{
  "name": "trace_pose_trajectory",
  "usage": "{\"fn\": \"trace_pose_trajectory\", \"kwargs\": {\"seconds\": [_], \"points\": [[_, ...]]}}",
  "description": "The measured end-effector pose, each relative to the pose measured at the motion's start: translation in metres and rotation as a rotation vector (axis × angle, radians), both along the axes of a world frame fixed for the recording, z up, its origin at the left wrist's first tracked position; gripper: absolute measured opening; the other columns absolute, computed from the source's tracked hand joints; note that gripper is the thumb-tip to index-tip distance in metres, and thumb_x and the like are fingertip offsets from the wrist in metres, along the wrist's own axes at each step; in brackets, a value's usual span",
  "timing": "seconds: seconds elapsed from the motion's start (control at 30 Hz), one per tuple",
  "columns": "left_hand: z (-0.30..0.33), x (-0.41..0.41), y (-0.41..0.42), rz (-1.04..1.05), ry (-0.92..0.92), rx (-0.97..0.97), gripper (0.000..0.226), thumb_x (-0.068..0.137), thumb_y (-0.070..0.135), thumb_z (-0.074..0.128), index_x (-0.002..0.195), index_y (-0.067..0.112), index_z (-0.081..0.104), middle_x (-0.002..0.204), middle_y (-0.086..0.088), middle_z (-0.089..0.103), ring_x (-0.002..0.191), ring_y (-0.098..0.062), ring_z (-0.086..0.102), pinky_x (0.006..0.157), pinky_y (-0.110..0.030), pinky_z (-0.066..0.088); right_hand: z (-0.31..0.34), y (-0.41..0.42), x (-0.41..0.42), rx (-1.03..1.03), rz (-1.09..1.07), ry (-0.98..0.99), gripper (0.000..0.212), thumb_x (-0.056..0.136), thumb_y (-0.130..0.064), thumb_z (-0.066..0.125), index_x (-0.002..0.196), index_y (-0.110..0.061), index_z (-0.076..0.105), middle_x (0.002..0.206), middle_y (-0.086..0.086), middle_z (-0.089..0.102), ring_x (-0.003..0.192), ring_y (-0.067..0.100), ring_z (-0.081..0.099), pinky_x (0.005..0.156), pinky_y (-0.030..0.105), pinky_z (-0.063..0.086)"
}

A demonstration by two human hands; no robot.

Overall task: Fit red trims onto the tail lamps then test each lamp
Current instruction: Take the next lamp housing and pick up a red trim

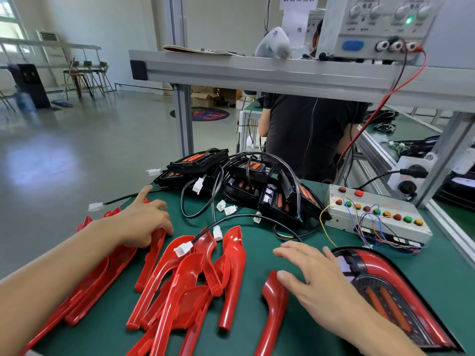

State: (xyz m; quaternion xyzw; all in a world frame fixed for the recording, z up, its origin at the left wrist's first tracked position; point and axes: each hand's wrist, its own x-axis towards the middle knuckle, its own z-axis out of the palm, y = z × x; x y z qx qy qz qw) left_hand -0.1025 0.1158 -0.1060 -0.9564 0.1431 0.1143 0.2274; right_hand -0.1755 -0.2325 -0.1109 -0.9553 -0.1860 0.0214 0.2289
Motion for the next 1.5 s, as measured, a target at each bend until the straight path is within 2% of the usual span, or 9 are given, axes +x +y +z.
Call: {"fn": "trace_pose_trajectory", "kwargs": {"seconds": [0.3,0.4,0.5,0.73,0.87,0.97,1.07,1.27,1.5], "points": [[0.052,0.002,-0.005,-0.189,-0.405,-0.168,0.052,0.060,0.015,0.062,0.107,0.038,0.062,0.114,0.018,0.055,0.121,-0.008,0.046,0.110,-0.055,0.012,0.000,0.031,0.005,0.162,0.148,-0.044,0.048,0.097,-0.036,0.050,0.144,-0.037,0.036,0.146,-0.023,0.034,0.138,-0.006,0.022,0.121,0.031,0.009],[0.079,-0.003,-0.025,-0.426,-0.641,-0.340,0.044,0.052,0.005,0.074,0.091,0.023,0.066,0.098,0.005,0.064,0.098,-0.025,0.061,0.092,-0.051,0.041,0.002,0.045,0.008,0.410,0.166,0.088,0.059,0.097,-0.038,0.052,0.150,-0.034,0.025,0.151,-0.021,0.032,0.136,-0.013,0.024,0.111,0.007,0.016],[0.087,-0.011,-0.068,-0.542,-0.762,-0.509,0.028,0.067,0.010,0.068,0.094,0.018,0.066,0.103,0.002,0.065,0.103,-0.027,0.060,0.084,-0.040,0.045,0.004,0.059,0.010,0.687,0.188,0.262,0.063,0.097,-0.037,0.052,0.147,-0.043,0.014,0.146,-0.023,0.037,0.120,-0.029,0.029,0.095,-0.005,0.022],[0.068,-0.010,-0.140,-0.579,-0.821,-0.802,0.025,0.073,0.001,0.070,0.097,0.006,0.067,0.109,-0.004,0.065,0.111,-0.029,0.056,0.088,-0.040,0.050,0.006,0.051,0.006,0.874,0.121,0.024,0.042,0.099,-0.018,0.053,0.132,-0.043,0.044,0.106,0.001,0.065,0.097,0.013,0.060,0.099,0.042,0.046],[0.062,-0.009,-0.176,-0.641,-0.827,-0.965,0.022,0.073,0.001,0.067,0.094,0.005,0.066,0.107,-0.003,0.066,0.113,-0.027,0.056,0.094,-0.033,0.046,0.010,0.018,-0.001,0.710,0.008,-0.195,0.035,0.098,-0.026,0.054,0.129,-0.043,0.050,0.081,0.003,0.060,0.074,0.019,0.055,0.078,0.048,0.050],[0.054,-0.005,-0.205,-0.637,-0.822,-1.045,0.033,0.072,0.003,0.065,0.105,0.005,0.064,0.121,-0.005,0.061,0.119,-0.026,0.052,0.103,-0.035,0.040,0.011,-0.015,-0.006,0.526,-0.057,-0.269,0.042,0.099,-0.033,0.049,0.141,-0.036,0.044,0.087,-0.008,0.060,0.081,0.011,0.056,0.082,0.038,0.049],[0.036,0.002,-0.229,-0.327,-0.731,-1.280,0.041,0.068,0.003,0.061,0.108,0.012,0.057,0.110,0.001,0.058,0.105,-0.020,0.052,0.092,-0.027,0.041,0.009,-0.056,-0.013,0.462,-0.193,-0.300,0.043,0.098,-0.035,0.047,0.141,-0.032,0.046,0.092,-0.008,0.063,0.080,0.009,0.053,0.083,0.032,0.046],[-0.020,0.024,-0.284,0.296,0.179,-1.266,0.012,0.083,0.005,0.055,0.089,0.010,0.065,0.080,-0.014,0.058,0.075,-0.027,0.055,0.069,-0.028,0.044,-0.007,-0.117,-0.033,0.415,-0.363,-0.227,0.038,0.098,-0.035,0.046,0.128,-0.057,0.043,0.103,-0.010,0.068,0.096,0.011,0.060,0.089,0.028,0.046],[-0.026,0.033,-0.325,0.263,0.153,-1.021,0.016,0.082,0.018,0.058,0.082,0.004,0.063,0.086,-0.015,0.065,0.087,-0.032,0.063,0.069,-0.030,0.046,-0.019,-0.132,-0.043,0.311,-0.348,-0.235,0.038,0.100,-0.031,0.045,0.111,-0.067,0.041,0.101,-0.010,0.067,0.095,0.009,0.058,0.087,0.029,0.046]]}}
